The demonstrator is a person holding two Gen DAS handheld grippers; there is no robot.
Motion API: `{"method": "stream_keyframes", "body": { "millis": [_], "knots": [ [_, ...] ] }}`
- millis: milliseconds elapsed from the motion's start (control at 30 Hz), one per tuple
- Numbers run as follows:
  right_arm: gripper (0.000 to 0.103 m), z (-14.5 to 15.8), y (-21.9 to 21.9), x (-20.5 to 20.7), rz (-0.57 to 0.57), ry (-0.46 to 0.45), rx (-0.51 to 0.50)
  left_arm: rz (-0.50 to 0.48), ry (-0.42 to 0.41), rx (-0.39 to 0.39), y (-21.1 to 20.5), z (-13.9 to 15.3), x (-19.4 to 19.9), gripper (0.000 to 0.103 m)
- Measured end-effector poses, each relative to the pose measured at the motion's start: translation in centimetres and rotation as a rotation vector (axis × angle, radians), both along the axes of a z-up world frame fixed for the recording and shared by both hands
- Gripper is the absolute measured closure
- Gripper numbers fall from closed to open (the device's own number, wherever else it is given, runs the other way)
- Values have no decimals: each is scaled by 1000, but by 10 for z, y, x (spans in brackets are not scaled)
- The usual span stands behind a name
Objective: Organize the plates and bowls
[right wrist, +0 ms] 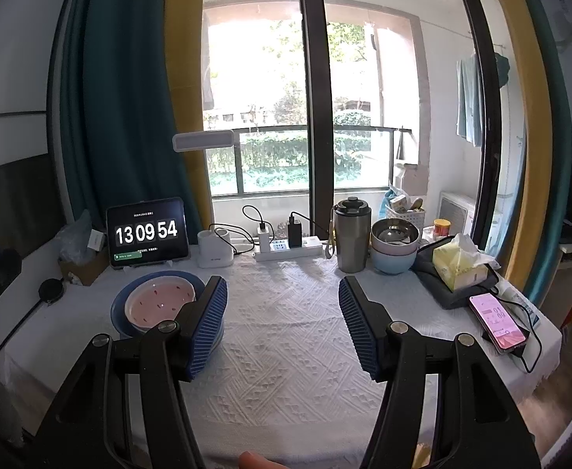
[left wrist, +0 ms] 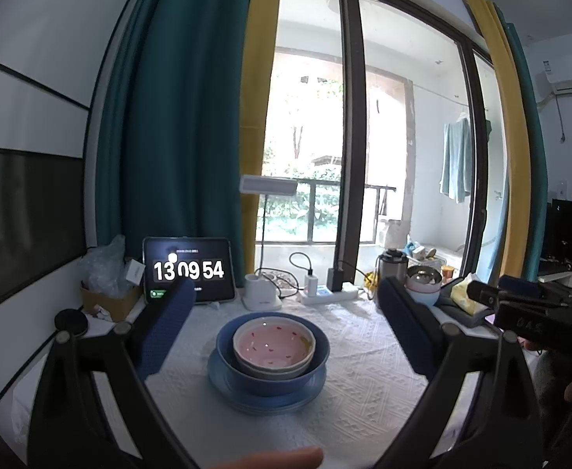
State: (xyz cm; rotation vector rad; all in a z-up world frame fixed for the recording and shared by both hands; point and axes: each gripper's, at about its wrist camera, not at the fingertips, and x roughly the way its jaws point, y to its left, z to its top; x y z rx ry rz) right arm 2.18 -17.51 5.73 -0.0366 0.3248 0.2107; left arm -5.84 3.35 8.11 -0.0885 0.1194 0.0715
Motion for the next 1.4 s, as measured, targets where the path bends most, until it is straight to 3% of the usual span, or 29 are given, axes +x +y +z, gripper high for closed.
{"method": "stream_keyframes", "body": {
  "millis": [1400],
  "knots": [
    [40, -1, 0, 0, 0, 6, -4, -1, -6, -1, 2, 2, -2, 7]
  ]
}}
